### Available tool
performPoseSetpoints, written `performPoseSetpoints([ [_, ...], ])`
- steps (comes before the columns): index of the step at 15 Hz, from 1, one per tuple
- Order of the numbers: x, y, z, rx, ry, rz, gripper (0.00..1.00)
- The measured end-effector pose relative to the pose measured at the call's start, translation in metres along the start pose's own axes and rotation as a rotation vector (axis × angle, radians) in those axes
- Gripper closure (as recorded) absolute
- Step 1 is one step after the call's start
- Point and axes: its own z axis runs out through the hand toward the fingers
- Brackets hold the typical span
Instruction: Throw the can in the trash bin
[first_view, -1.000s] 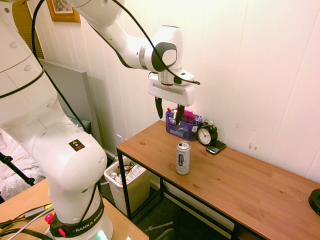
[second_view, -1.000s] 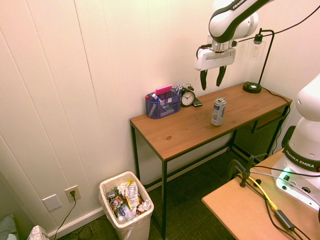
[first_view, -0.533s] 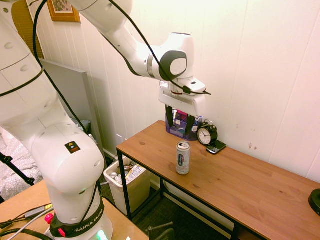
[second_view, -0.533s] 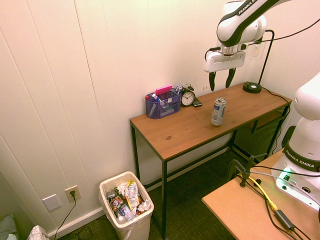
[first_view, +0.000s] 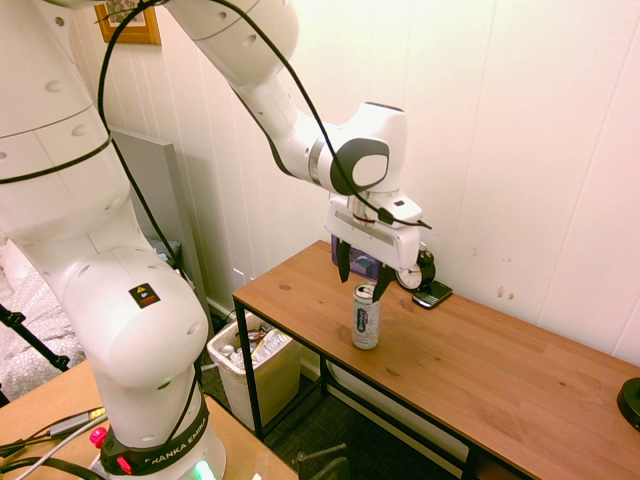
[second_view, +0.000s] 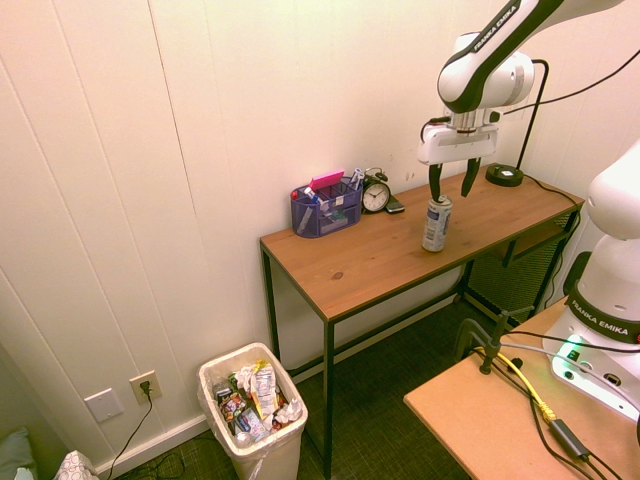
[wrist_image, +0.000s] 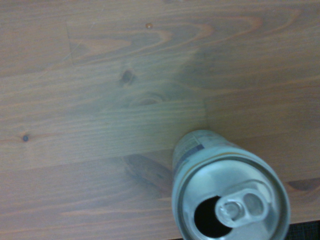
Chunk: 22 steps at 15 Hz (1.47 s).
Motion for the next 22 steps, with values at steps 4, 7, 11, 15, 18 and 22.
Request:
performPoseSetpoints([
  [4,0.002,-0.015,0.021,0.005,0.008,-0.019,1.0],
  [7,0.011,-0.025,0.028,0.015,0.02,-0.019,1.0],
  [11,0.015,-0.023,0.034,0.015,0.018,-0.01,1.0],
  [15,0.019,-0.02,0.034,0.024,0.014,-0.007,1.0],
  [18,0.019,-0.019,0.034,0.029,0.015,-0.013,1.0],
  [22,-0.011,-0.039,-0.012,0.061,0.057,-0.079,1.0],
])
